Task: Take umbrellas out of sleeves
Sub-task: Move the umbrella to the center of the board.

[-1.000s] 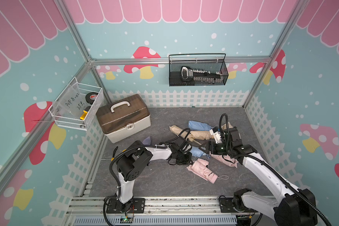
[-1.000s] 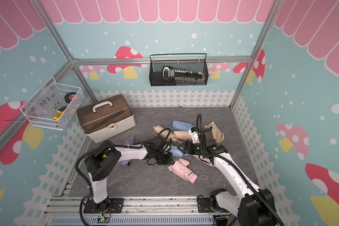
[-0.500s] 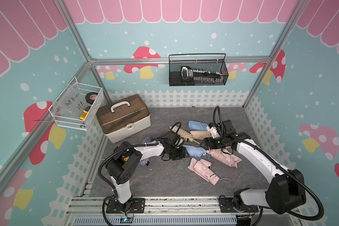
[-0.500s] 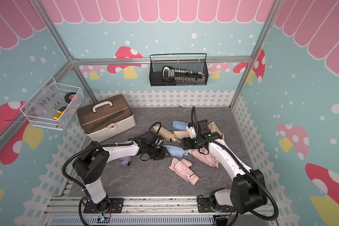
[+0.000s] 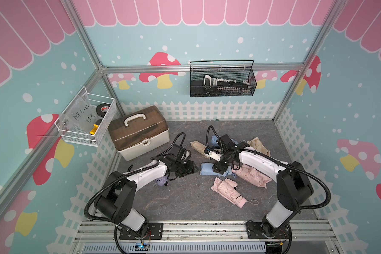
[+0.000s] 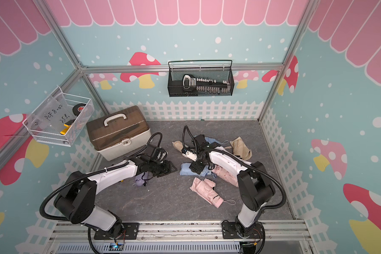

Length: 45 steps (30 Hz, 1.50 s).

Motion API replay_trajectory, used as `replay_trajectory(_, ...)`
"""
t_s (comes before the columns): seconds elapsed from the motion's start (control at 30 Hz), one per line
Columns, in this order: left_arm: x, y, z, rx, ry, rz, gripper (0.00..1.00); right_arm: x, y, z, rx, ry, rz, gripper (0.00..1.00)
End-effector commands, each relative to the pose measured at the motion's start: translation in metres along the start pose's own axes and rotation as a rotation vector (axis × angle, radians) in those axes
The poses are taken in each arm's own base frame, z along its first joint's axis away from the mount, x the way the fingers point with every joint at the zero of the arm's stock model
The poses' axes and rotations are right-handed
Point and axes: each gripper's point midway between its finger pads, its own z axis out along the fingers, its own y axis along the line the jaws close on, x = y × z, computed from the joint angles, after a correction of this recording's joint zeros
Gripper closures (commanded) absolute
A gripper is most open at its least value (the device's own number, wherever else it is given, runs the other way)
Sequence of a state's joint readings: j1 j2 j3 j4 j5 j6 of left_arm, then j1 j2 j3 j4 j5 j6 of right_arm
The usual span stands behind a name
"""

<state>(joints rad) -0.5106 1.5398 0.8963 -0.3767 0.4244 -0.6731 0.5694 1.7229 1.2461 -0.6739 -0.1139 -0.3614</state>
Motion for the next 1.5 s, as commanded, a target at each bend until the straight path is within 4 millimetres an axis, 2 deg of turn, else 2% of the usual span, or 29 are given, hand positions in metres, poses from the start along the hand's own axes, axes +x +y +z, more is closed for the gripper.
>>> replay_trajectory(0.0,0.001,0.010,-0.009,-0.023,-0.017,-0.001,0.38,0.009,0.000,0.009,-0.009,0.061,-0.107,0.21)
replay_trajectory(0.2,0.002,0.023,-0.014,-0.024,-0.019,-0.031,0.38,0.018,0.005,0.028,-0.034,0.105,-0.095,0.23)
replay_trajectory(0.37,0.001,0.027,-0.016,-0.014,-0.018,-0.047,0.38,0.018,0.002,0.041,-0.026,0.126,-0.096,0.26)
replay_trajectory(0.47,0.001,0.029,-0.018,-0.009,-0.023,-0.055,0.38,0.014,0.002,0.048,-0.023,0.138,-0.097,0.35)
replay_trajectory(0.53,0.001,0.030,-0.020,-0.006,-0.026,-0.059,0.38,0.004,0.003,0.047,-0.013,0.114,-0.101,0.48)
replay_trajectory(0.6,0.004,0.031,-0.021,-0.005,-0.025,-0.060,0.38,0.001,0.008,0.058,-0.023,0.117,-0.113,0.58)
replay_trajectory(0.73,-0.003,0.044,-0.030,-0.019,-0.057,-0.098,0.38,-0.028,0.019,0.052,-0.043,0.040,-0.121,0.66)
replay_trajectory(0.8,-0.005,0.047,-0.034,-0.016,-0.069,-0.110,0.38,-0.043,0.027,0.050,-0.070,0.004,-0.119,0.67)
replay_trajectory(0.9,-0.007,0.051,-0.038,-0.013,-0.078,-0.124,0.38,-0.061,0.042,0.052,-0.106,-0.030,-0.141,0.66)
replay_trajectory(1.07,-0.014,0.058,-0.046,-0.013,-0.096,-0.142,0.38,-0.079,0.064,0.064,-0.148,-0.031,-0.163,0.63)
replay_trajectory(1.17,-0.018,0.062,-0.048,-0.019,-0.099,-0.148,0.38,-0.092,0.066,0.062,-0.166,-0.053,-0.111,0.45)
replay_trajectory(1.3,-0.024,0.066,-0.047,-0.026,-0.100,-0.147,0.38,-0.107,0.060,0.037,-0.146,-0.111,-0.050,0.31)
replay_trajectory(1.4,-0.029,0.067,-0.044,-0.028,-0.090,-0.142,0.38,-0.111,0.052,0.010,-0.159,-0.167,0.048,0.26)
replay_trajectory(1.43,-0.030,0.068,-0.042,-0.031,-0.082,-0.142,0.38,-0.107,0.048,0.007,-0.176,-0.170,0.101,0.25)
replay_trajectory(1.47,-0.031,0.069,-0.040,-0.034,-0.077,-0.140,0.38,-0.108,0.043,-0.009,-0.183,-0.204,0.152,0.25)
